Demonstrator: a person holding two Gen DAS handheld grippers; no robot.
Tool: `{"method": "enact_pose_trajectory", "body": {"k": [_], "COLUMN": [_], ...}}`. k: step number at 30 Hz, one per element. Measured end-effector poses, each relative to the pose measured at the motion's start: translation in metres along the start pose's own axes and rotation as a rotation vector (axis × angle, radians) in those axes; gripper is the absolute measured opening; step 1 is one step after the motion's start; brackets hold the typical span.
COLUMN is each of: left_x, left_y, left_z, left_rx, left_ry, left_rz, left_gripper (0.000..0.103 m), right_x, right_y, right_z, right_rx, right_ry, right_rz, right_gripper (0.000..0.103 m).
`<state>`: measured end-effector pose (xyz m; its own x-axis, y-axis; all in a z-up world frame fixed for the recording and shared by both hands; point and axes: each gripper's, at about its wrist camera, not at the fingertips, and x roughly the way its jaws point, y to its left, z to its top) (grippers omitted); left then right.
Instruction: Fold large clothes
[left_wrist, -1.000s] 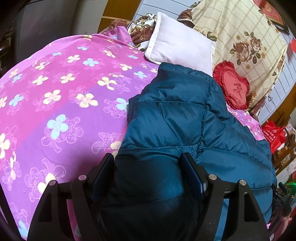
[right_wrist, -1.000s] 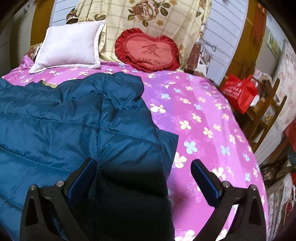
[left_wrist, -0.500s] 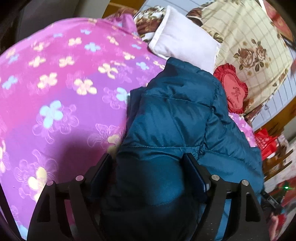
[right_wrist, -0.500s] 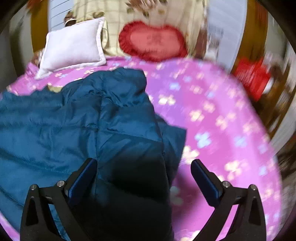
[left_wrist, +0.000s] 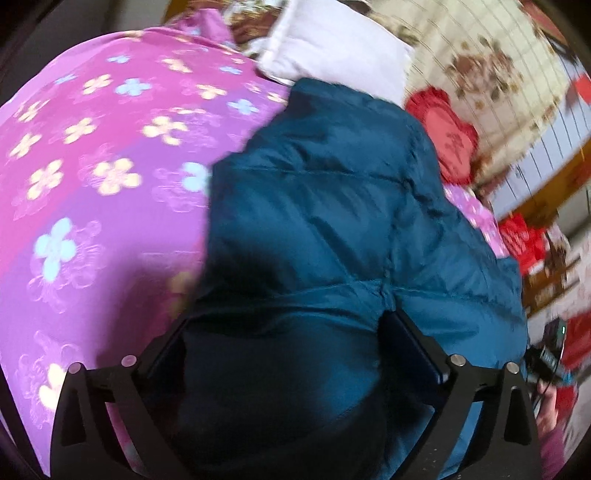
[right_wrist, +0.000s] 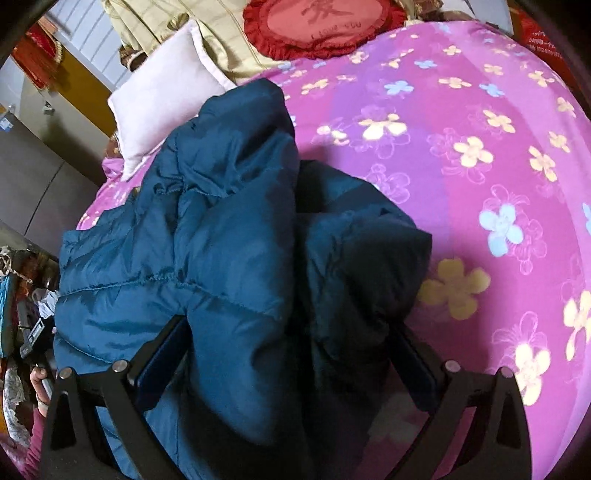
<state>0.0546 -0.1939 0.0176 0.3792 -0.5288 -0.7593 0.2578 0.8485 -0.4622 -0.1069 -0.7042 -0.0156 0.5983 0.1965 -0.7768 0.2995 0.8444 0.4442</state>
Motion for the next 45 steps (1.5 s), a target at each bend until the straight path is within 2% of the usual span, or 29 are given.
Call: {"method": "enact_pose_trajectory", "body": {"k": [2, 4, 5, 7, 10, 13, 18, 22, 24, 26, 29, 30, 31, 32, 33, 34, 40, 45], "left_x": [-0.001, -0.003, -0.005, -0.015, -0.033, -0.057, -0.117, -0.153, -0.160, -0.156, -0.132, -0.120, -0.110, -0.104, -0.101, -0.102, -0.123, -0.169], "left_y": [-0.008, -0.014, -0.016, -0.024, -0.034, -0.036, -0.039, -0.045, -0.043, -0.039, -0.034, -0.033, -0.030, -0.029, -0.028, -0.028, -0.036, -0.049], "left_z": [-0.003, -0.004, -0.004, -0.006, -0.011, -0.019, -0.051, -0.086, -0.101, -0.115, -0.128, -0.131, -0.135, -0.137, -0.140, -0.142, -0.153, -0.165], "left_rx": [0.021, 0.021, 0.028, 0.057, 0.085, 0.075, 0.115, 0.167, 0.175, 0.163, 0.142, 0.146, 0.141, 0.135, 0.129, 0.129, 0.190, 0.202], "left_ry": [-0.010, -0.019, -0.025, -0.049, -0.062, -0.052, -0.039, 0.009, 0.021, 0.031, 0.026, 0.022, 0.008, -0.014, -0.040, -0.055, -0.090, -0.228], "left_rz": [-0.028, -0.038, -0.036, -0.034, -0.019, -0.045, -0.114, -0.085, -0.065, -0.015, 0.081, 0.128, 0.165, 0.196, 0.218, 0.229, 0.298, 0.334], "left_gripper": [0.055, 0.036, 0.031, 0.012, 0.004, 0.001, 0.000, 0.001, 0.001, 0.005, 0.019, 0.029, 0.041, 0.045, 0.050, 0.051, 0.050, 0.050], "right_x": [0.001, -0.003, -0.006, -0.016, -0.037, -0.062, -0.126, -0.166, -0.175, -0.179, -0.164, -0.153, -0.144, -0.133, -0.125, -0.122, -0.146, -0.180], "right_y": [0.006, 0.017, 0.023, 0.039, 0.053, 0.067, 0.091, 0.098, 0.095, 0.084, 0.065, 0.059, 0.055, 0.052, 0.051, 0.052, 0.073, 0.104], "right_z": [-0.004, -0.008, -0.011, -0.016, -0.023, -0.031, -0.073, -0.128, -0.151, -0.171, -0.187, -0.189, -0.191, -0.193, -0.195, -0.198, -0.210, -0.221], "right_rx": [-0.015, -0.043, -0.060, -0.097, -0.103, -0.127, -0.171, -0.154, -0.139, -0.094, -0.018, 0.004, 0.016, 0.033, 0.036, 0.034, -0.016, -0.092], "right_ry": [0.006, -0.010, -0.020, -0.049, -0.078, -0.098, -0.117, -0.094, -0.078, -0.063, -0.038, -0.031, -0.029, -0.035, -0.054, -0.073, -0.119, -0.235], "right_rz": [0.024, 0.022, 0.012, -0.017, -0.013, -0.001, 0.044, 0.075, 0.076, 0.065, -0.034, -0.086, -0.122, -0.146, -0.171, -0.200, -0.312, -0.373], "right_gripper": [0.097, 0.076, 0.070, 0.048, 0.034, 0.031, 0.030, 0.030, 0.030, 0.032, 0.041, 0.046, 0.057, 0.062, 0.071, 0.079, 0.081, 0.085]}}
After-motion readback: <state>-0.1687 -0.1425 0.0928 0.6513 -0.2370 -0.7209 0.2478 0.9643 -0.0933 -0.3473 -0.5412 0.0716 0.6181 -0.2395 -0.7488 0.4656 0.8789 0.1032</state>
